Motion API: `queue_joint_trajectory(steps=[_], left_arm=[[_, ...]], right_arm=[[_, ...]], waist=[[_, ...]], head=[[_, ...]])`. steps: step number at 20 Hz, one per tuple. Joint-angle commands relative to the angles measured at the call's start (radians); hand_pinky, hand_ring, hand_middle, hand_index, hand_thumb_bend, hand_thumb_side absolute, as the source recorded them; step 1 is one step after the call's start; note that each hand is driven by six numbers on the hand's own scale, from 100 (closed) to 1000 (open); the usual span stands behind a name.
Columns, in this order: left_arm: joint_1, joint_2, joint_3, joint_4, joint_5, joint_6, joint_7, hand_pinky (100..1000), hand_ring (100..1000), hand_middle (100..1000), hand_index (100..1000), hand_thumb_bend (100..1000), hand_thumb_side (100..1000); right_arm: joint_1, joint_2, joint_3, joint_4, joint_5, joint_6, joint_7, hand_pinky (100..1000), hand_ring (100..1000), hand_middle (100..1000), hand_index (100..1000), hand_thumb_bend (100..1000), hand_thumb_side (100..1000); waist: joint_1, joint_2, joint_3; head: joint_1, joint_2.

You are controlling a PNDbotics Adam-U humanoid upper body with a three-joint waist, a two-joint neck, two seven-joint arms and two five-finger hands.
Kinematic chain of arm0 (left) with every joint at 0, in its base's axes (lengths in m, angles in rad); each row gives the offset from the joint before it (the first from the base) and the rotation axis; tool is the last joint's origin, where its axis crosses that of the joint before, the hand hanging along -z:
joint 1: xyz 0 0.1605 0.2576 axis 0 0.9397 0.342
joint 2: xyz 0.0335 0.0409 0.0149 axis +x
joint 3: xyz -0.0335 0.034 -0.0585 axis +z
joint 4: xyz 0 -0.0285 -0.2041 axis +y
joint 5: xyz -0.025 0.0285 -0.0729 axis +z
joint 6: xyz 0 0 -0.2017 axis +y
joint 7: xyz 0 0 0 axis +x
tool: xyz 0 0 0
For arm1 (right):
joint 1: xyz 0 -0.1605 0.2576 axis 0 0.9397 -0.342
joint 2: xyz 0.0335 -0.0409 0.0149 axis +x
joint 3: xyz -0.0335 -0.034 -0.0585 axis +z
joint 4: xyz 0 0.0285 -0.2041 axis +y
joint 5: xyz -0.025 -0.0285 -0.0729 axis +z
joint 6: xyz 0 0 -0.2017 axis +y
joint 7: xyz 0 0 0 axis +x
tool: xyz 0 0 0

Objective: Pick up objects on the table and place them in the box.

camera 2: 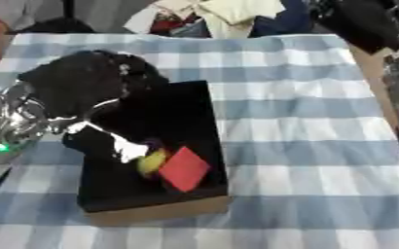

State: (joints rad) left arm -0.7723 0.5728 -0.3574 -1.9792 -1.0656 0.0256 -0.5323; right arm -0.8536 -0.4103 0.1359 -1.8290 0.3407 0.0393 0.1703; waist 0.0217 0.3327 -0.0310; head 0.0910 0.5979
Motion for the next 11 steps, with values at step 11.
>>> queue_joint_trajectory(steps=[11], left_arm=[[0.074,-0.014,0.264,-0.021,0.593,0.18,0.825,516,739,656,838,119,894]], right_arm=[[-0.003,-0.007,-0.024,-0.033,-0.037,-0.007,-0.052,869,816,707,806,100,835]], waist=[[-0.007,-0.027,0.014]], head=[[-0.033,0.002]])
